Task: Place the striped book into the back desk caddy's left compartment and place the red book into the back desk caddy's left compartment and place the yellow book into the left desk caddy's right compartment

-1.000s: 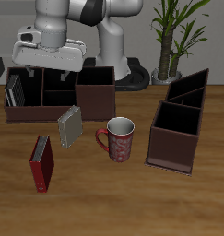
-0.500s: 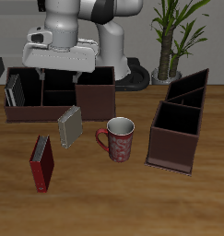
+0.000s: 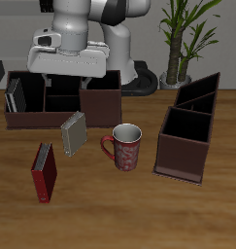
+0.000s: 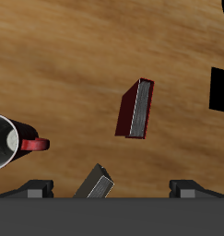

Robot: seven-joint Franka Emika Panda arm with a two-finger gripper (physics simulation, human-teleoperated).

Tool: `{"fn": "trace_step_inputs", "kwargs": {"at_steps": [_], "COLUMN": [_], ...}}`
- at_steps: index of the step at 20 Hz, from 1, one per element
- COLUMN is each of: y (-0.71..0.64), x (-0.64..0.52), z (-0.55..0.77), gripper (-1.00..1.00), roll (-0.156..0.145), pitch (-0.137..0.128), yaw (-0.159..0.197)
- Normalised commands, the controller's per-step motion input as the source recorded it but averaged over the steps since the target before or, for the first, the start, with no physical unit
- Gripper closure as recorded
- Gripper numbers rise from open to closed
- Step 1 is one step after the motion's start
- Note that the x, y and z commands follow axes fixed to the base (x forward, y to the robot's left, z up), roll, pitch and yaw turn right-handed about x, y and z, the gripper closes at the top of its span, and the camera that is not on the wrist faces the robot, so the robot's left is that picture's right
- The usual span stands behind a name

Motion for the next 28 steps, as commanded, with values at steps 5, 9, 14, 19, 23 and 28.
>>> {"fn": "trace_step_inputs", "kwargs": {"at_steps": [5, 9, 14, 19, 23, 28], "y": [-0.22, -0.17, -0.26, -0.16, -0.12, -0.04], "x": [0.28, 0.25, 0.19, 0.22, 0.31, 0.22], "z": [-0.05, -0.05, 0.04, -0.06, -0.10, -0.12], "gripper": [-1.00, -1.00, -1.00, -1.00, -1.00, -1.00], "roll": [0.063, 0.067, -0.102, -0.001, 0.082, 0.133], "pitch": [0.040, 0.042, -0.040, 0.033, 0.056, 0.039], "yaw": [0.066, -0.053, 0.007, -0.010, -0.033, 0.018]}}
